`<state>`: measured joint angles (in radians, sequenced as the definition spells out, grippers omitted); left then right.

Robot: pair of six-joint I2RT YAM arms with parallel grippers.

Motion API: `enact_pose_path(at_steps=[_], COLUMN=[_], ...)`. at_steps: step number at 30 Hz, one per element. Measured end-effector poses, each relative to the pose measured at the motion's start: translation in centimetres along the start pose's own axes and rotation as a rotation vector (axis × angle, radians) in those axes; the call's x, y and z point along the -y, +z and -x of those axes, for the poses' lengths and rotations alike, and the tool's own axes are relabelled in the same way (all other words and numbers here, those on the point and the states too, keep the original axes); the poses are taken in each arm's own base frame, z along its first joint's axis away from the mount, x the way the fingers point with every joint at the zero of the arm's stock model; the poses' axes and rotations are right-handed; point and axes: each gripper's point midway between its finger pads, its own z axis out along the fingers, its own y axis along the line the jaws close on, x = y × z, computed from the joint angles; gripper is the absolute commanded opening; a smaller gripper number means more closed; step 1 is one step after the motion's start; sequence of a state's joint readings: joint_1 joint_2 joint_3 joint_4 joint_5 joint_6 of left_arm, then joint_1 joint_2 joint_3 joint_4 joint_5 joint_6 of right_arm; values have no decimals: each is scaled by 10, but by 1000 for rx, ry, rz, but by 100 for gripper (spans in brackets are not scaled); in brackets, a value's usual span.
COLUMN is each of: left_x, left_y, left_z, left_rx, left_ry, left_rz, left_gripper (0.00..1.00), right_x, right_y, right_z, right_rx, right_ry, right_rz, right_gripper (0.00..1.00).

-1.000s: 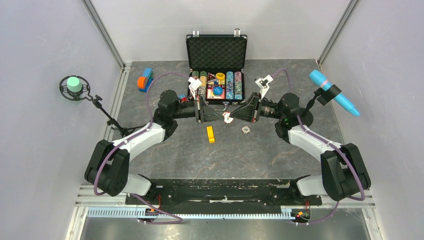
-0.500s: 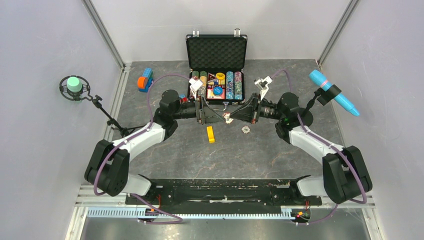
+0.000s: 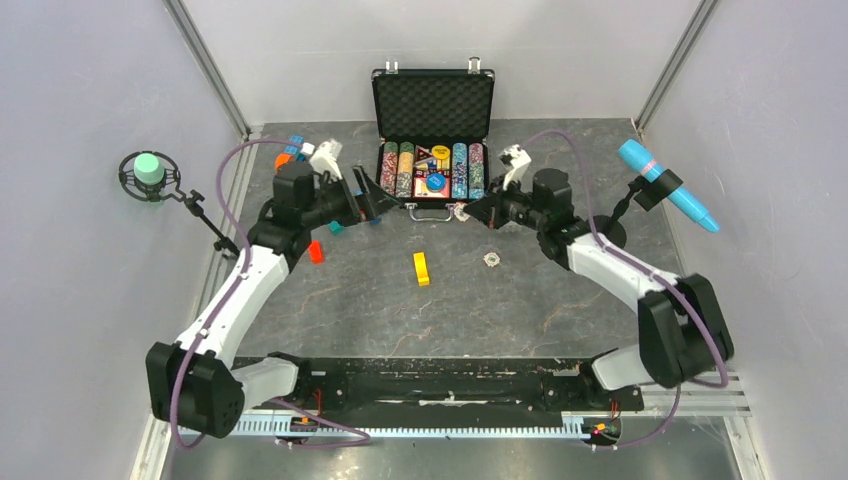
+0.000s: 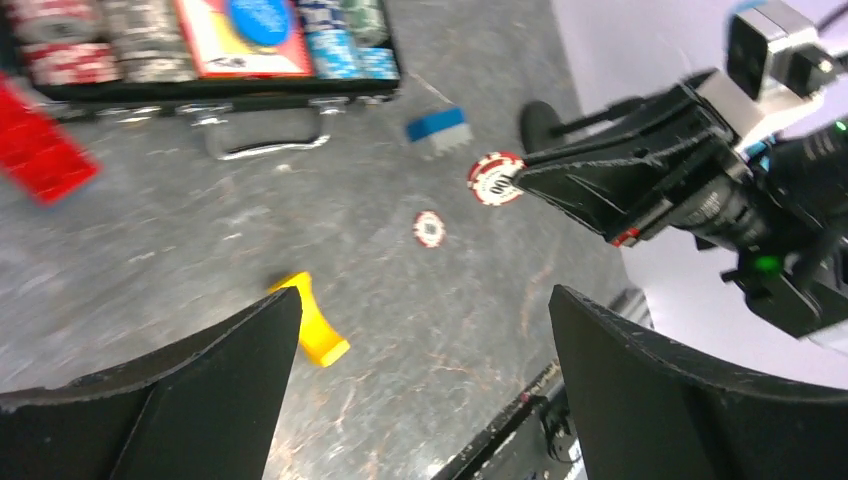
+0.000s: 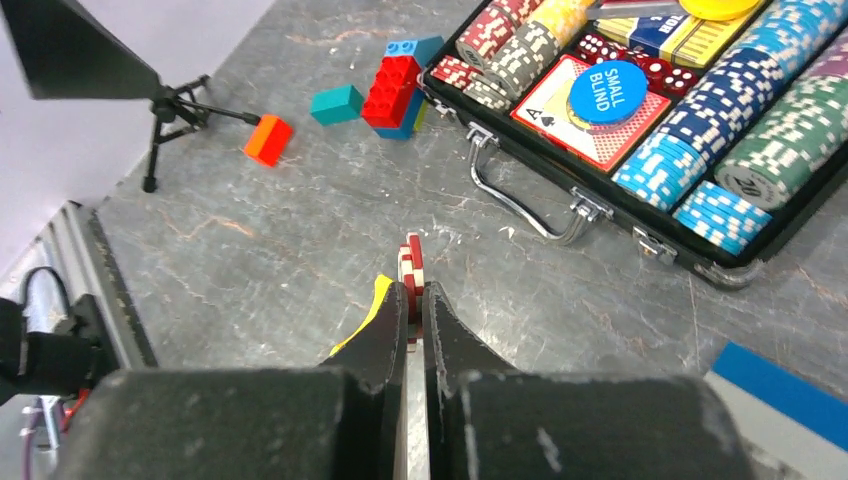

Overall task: Pack up texas hold em set
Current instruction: Pick up the poker chip from the center of the board, then place the poker chip in the chip case.

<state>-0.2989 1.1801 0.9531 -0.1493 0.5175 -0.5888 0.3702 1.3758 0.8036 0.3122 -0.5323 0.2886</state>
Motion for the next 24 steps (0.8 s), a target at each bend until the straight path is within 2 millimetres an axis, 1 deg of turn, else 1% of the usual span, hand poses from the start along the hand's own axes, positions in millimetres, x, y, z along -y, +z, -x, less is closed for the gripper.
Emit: enact_pose_path(at_steps=[2, 3, 5, 7, 9, 11, 13, 16, 20, 24], left_x=[-21, -34, -55, -70, -80, -86, -92, -97, -102, -107], left_y=[-11, -16, -25, -32, -38, -44, -51, -59, -65, -66], left_z=[7, 10, 8, 4, -1, -4, -5, -2, 3, 0], left_rx=[23, 32, 26, 11, -6, -13, -11, 12, 35, 33], left_ry=[-23, -36, -50, -60, -60, -53, -34, -7, 17, 20], left_rz=[80, 128, 212, 277, 332, 372, 412, 462, 496, 517], left_gripper=[100, 100, 100, 100, 100, 100, 100, 100, 100, 100], right_x=[2, 0, -8, -20, -30, -35, -32, -27, -20, -21], right_y=[16, 27, 46, 67, 90, 111, 134, 161, 185, 200], right_z=[-5, -5, -3, 4, 12, 18, 21, 18, 8, 4], right_rx=[-29, -42, -56, -59, -54, -52, -53, -63, -72, -56], right_ry=[-30, -54, -106, -155, -190, -211, -232, -272, -368, -455], right_rz=[-12, -7, 19, 62, 110, 150, 190, 236, 291, 346], right_gripper=[0, 0, 0, 0, 0, 0, 0, 0, 0, 0])
